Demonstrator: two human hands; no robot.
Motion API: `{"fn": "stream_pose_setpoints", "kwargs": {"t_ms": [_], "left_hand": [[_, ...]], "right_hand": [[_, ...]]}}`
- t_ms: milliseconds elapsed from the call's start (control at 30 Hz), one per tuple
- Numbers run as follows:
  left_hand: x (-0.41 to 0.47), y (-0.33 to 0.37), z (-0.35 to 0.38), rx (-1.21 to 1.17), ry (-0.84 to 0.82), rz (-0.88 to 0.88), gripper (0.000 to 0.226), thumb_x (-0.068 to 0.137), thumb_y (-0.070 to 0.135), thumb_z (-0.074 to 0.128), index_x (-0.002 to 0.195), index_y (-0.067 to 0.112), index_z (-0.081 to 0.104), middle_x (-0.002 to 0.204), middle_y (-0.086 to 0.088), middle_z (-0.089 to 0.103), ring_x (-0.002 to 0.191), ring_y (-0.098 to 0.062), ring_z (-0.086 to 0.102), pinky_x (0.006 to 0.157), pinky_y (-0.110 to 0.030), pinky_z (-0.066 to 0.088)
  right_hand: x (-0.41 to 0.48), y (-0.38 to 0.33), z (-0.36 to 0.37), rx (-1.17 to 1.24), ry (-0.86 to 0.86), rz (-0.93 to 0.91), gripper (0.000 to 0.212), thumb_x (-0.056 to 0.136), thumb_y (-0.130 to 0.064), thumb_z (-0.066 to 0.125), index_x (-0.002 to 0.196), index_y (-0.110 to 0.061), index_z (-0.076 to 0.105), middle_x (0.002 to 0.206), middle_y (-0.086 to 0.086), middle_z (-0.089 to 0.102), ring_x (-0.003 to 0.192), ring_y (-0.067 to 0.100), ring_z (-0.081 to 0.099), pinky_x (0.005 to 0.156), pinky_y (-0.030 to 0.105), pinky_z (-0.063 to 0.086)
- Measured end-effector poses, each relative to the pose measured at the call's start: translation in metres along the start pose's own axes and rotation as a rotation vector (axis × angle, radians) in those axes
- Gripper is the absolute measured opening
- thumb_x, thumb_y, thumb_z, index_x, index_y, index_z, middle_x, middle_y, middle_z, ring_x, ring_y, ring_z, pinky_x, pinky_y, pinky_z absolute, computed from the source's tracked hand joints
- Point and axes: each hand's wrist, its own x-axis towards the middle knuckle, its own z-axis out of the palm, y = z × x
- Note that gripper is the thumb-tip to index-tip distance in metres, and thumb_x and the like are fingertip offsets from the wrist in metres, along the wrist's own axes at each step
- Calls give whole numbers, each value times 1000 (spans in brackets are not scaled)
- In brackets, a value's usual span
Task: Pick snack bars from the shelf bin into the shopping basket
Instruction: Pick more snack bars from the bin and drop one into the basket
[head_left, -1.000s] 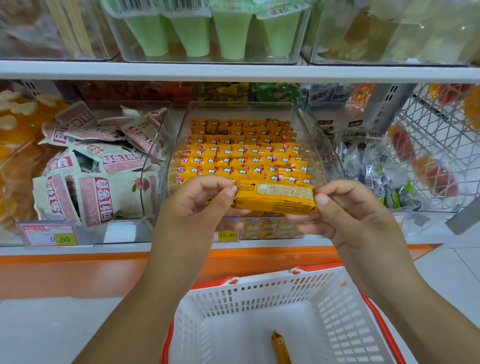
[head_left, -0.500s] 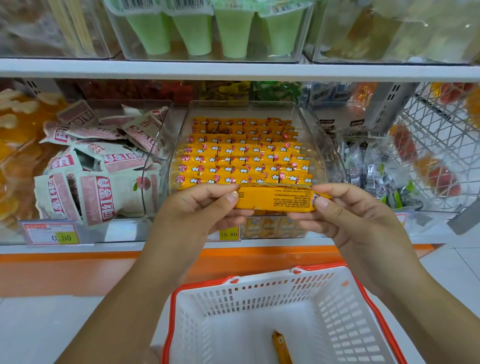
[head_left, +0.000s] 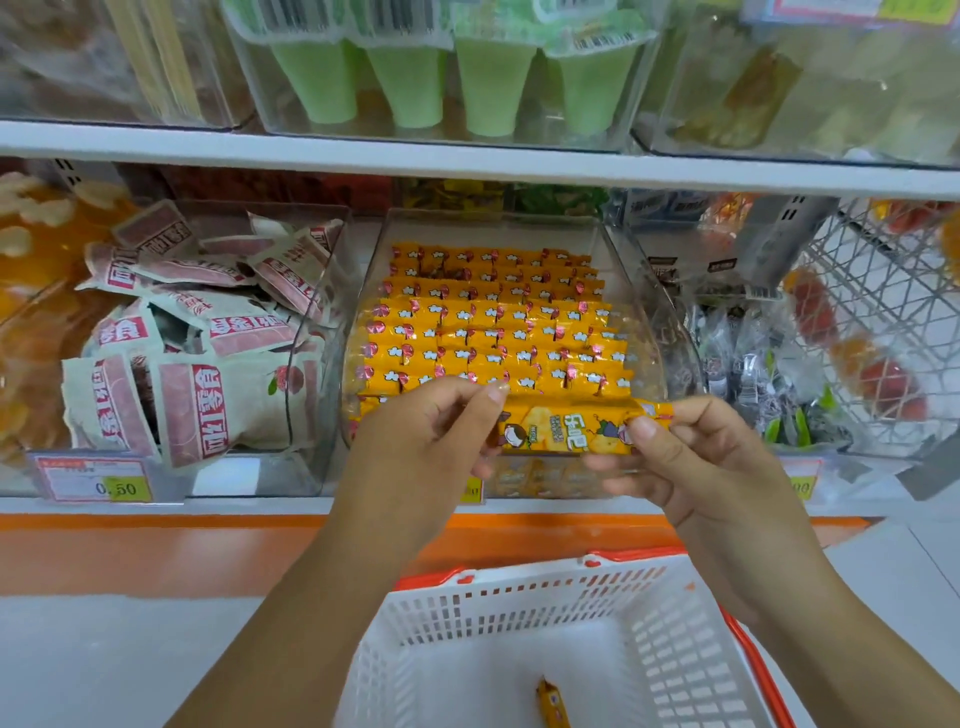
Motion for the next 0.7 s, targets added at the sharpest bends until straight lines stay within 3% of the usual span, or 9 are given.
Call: {"fn": "stream_pose_setpoints", "kwargs": {"t_ms": [33, 100, 200, 300, 400, 500, 533, 633, 700], "left_hand": [[4, 0, 1, 46, 34, 35, 24, 95, 42, 52, 79, 32, 67, 66, 15, 67, 64, 0, 63, 59, -16, 48], [13, -1, 3, 106, 94, 91, 14, 93, 44, 55, 93, 38, 68, 82, 22, 68, 81, 5, 61, 71, -12, 47], [30, -11, 5, 337, 121, 175, 37, 94, 44, 55, 130, 35, 58, 130, 16, 56, 123, -4, 46, 105, -27, 40], [42, -25, 1, 480, 79, 110, 59, 95, 51, 50, 148, 29, 40, 154, 10, 35, 144, -11, 24, 120, -36, 21], [48, -37, 2, 564, 65, 50, 69, 96, 59, 38, 154, 22, 28, 161, 4, 25, 151, -14, 11, 123, -40, 10], [49, -40, 5, 614, 80, 63, 75, 90, 61, 27, 153, 20, 31, 161, 2, 27, 151, -15, 12, 124, -41, 8], [49, -40, 5, 617, 82, 65, 76, 89, 61, 25, 153, 20, 31, 161, 2, 27, 151, -15, 11, 124, -40, 7], [49, -44, 6, 610, 95, 83, 75, 90, 61, 25, 152, 20, 34, 160, 2, 29, 151, -15, 13, 124, -40, 9], [49, -44, 6, 590, 106, 88, 72, 91, 59, 28, 151, 20, 36, 159, 2, 31, 151, -15, 14, 124, -41, 11]], "right_hand": [[2, -2, 1, 1, 26, -9, 67, 48, -45, 95, 87, -8, 54, 73, 13, 59, 81, 41, 72, 63, 29, 58], [12, -9, 3, -45, 68, -51, 51, 57, -36, 91, 88, -11, 58, 79, 15, 64, 81, 40, 73, 67, 29, 59], [41, -20, 14, -159, 94, -101, 22, 79, -18, 68, 97, -11, 58, 80, 4, 74, 80, 28, 74, 69, 25, 59], [75, -26, 32, -356, 104, -173, 15, 90, -13, 64, 104, -14, 58, 93, 2, 76, 82, 18, 74, 70, 21, 57], [123, -22, 47, -636, 94, -252, 20, 93, -21, 66, 109, -11, 61, 97, 0, 74, 80, 9, 74, 65, 15, 53], [169, -14, 66, -852, 101, -367, 28, 91, -29, 68, 115, -16, 58, 107, -4, 68, 96, 14, 67, 89, 32, 53], [181, -11, 72, -924, 90, -394, 32, 92, -31, 67, 118, -16, 57, 112, -2, 66, 103, 16, 64, 94, 31, 48], [210, -8, 91, -1117, 4, -440, 33, 93, -34, 64, 120, -16, 59, 115, -3, 61, 109, 16, 55, 90, 23, 38], [222, -7, 98, -1218, -152, -451, 27, 93, -30, 64, 117, -18, 61, 109, -7, 56, 105, 13, 52, 86, 25, 38]]}}
